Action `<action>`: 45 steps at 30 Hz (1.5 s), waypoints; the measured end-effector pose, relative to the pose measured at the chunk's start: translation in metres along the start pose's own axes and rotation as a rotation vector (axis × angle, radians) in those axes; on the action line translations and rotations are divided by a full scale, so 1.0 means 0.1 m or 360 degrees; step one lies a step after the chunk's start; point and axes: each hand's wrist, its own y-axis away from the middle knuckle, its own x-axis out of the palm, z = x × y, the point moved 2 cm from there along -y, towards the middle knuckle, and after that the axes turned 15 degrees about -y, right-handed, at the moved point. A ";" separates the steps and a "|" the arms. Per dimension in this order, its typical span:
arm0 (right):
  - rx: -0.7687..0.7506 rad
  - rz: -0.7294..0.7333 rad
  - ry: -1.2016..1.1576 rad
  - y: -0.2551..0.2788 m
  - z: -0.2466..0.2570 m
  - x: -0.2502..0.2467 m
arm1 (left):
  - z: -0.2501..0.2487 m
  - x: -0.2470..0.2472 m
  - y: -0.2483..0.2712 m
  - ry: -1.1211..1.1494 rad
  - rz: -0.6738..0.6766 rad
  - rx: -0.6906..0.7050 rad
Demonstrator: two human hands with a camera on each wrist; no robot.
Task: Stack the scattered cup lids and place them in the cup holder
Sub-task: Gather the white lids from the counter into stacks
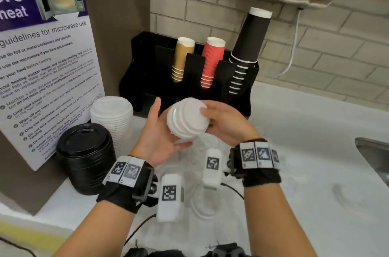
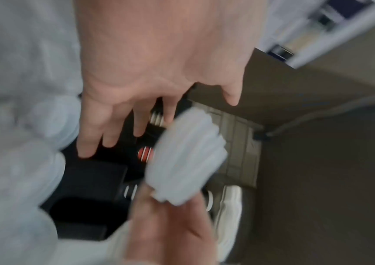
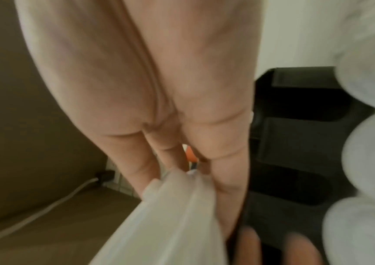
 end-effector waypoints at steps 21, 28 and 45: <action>-0.0505 0.0152 0.0914 0.24 -0.41 0.15 | 0.21 0.06 0.13 0.0042 -0.0054 -0.0072; -0.0327 -0.0296 0.1194 0.01 -0.27 -0.18 | 0.16 -0.13 0.18 0.0157 -0.0180 0.0100; 0.0192 -0.0116 0.1875 -0.32 -0.40 -0.33 | 0.17 -0.22 0.28 0.0404 -0.0336 0.0063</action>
